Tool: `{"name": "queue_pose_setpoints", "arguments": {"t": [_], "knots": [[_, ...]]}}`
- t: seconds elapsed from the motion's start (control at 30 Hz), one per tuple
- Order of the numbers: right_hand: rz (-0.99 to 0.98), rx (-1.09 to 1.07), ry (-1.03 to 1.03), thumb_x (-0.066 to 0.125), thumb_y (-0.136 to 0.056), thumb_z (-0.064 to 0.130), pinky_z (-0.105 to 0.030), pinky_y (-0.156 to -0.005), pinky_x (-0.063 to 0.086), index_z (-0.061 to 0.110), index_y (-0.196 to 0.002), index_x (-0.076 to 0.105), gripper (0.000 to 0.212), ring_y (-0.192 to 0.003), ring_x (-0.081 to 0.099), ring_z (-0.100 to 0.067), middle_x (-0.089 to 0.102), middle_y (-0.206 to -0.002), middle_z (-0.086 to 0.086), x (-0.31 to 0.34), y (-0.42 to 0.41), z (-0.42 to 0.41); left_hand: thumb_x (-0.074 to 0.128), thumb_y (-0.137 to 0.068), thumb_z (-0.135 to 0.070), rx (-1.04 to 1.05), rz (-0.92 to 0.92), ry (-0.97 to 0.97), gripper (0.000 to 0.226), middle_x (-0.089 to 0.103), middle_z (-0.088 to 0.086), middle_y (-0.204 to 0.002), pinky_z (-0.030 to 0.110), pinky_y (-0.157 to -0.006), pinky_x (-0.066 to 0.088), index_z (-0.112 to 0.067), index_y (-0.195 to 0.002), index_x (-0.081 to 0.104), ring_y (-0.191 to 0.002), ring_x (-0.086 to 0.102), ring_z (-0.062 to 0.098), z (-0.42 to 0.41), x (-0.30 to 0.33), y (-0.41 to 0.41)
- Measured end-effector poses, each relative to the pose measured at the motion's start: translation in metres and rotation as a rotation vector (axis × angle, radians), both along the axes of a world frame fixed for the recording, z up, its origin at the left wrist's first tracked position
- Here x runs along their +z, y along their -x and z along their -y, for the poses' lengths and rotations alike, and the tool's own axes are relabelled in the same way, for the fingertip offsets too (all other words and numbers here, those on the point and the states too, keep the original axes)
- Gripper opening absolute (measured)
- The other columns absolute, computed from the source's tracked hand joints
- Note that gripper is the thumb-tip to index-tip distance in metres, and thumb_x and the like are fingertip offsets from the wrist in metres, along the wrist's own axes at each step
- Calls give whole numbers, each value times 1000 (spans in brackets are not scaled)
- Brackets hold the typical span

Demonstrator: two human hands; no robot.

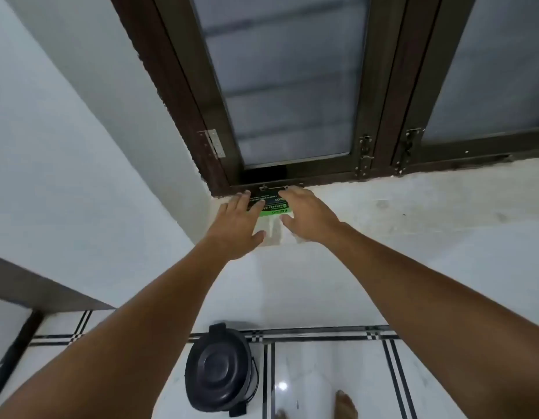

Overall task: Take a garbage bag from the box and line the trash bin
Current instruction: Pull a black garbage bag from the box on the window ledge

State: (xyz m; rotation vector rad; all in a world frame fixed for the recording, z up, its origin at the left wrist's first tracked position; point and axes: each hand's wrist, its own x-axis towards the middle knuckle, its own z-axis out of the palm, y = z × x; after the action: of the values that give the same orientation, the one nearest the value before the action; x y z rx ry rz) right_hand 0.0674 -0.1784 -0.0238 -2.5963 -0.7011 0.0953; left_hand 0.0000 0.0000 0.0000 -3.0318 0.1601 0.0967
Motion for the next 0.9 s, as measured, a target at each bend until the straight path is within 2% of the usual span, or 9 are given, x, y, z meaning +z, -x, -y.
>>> {"name": "queue_pose_setpoints", "arguments": {"t": [0.2, 0.3, 0.43, 0.5, 0.53, 0.67, 0.73, 0.83, 0.9], "knots": [[-31, -121, -111, 62, -96, 27, -40, -96, 52, 15, -142, 47, 50, -121, 54, -28, 56, -131, -11, -5, -25, -9, 56, -96, -48, 53, 54, -12, 75, 28, 13, -163, 50, -121, 20, -21, -159, 24, -151, 23, 33, -1, -19, -53], [1, -180, -17, 54, -99, 28, -38, -86, 49, 11, -134, 54, 38, -115, 57, -30, 57, -126, -12, -2, -35, -11, 60, -93, -41, 70, 33, -11, 76, 33, 11, -160, 49, -118, 24, -20, -158, 26, -148, 29, 32, -3, -27, -67], [-186, -240, -97, 45, -105, 36, -35, -79, 48, 9, -113, 68, 36, -95, 62, -27, 67, -111, -12, -2, -46, -15, 63, -91, -32, 58, 51, -28, 56, 55, 8, -136, 47, -106, 33, -20, -144, 47, -128, 46, 30, -8, -30, -75], [-298, -311, -245, 41, -106, 44, -35, -72, 49, 12, -93, 64, 42, -84, 61, -26, 66, -91, -7, 0, -50, -18, 68, -87, -33, 6, 90, 24, 49, 57, 6, -126, 44, -98, 38, -21, -132, 54, -119, 49, 29, -12, -26, -79], [-350, -370, -318, 39, -105, 49, -37, -70, 52, 14, -90, 61, 44, -82, 62, -25, 63, -87, -5, 2, -51, -20, 71, -84, -32, -19, 111, 49, 50, 56, 6, -124, 43, -94, 41, -20, -130, 54, -114, 50, 28, -14, -23, -81], [-737, -516, -572, 38, -101, 63, -29, -55, 53, 16, -117, 56, 53, -74, 69, -23, 68, -105, -9, 17, -54, -22, 77, -79, -26, -62, 172, 89, 56, 57, 6, -121, 40, -77, 53, -18, -128, 50, -102, 56, 26, -18, -11, -80], [-828, -490, -672, 44, -98, 65, -28, -54, 51, 15, -118, 56, 54, -69, 67, -21, 72, -106, -12, 24, -57, -21, 76, -79, -26, -90, 209, 39, 55, 59, 6, -119, 38, -72, 52, -17, -127, 50, -97, 60, 26, -17, -4, -80], [-848, -471, -781, 56, -98, 52, -28, -55, 49, 14, -115, 60, 42, -69, 62, -19, 72, -105, -14, 30, -63, -17, 74, -79, -25, -159, 266, -13, 52, 63, 6, -118, 39, -75, 47, -17, -125, 52, -98, 62, 28, -13, 10, -83], [-959, -459, -919, 59, -99, 37, -27, -52, 48, 11, -120, 60, 33, -65, 60, -18, 66, -100, -15, 32, -64, -12, 72, -79, -24, -229, 292, -71, 51, 64, 7, -119, 40, -78, 45, -17, -126, 52, -100, 61, 30, -12, 19, -86]]}}
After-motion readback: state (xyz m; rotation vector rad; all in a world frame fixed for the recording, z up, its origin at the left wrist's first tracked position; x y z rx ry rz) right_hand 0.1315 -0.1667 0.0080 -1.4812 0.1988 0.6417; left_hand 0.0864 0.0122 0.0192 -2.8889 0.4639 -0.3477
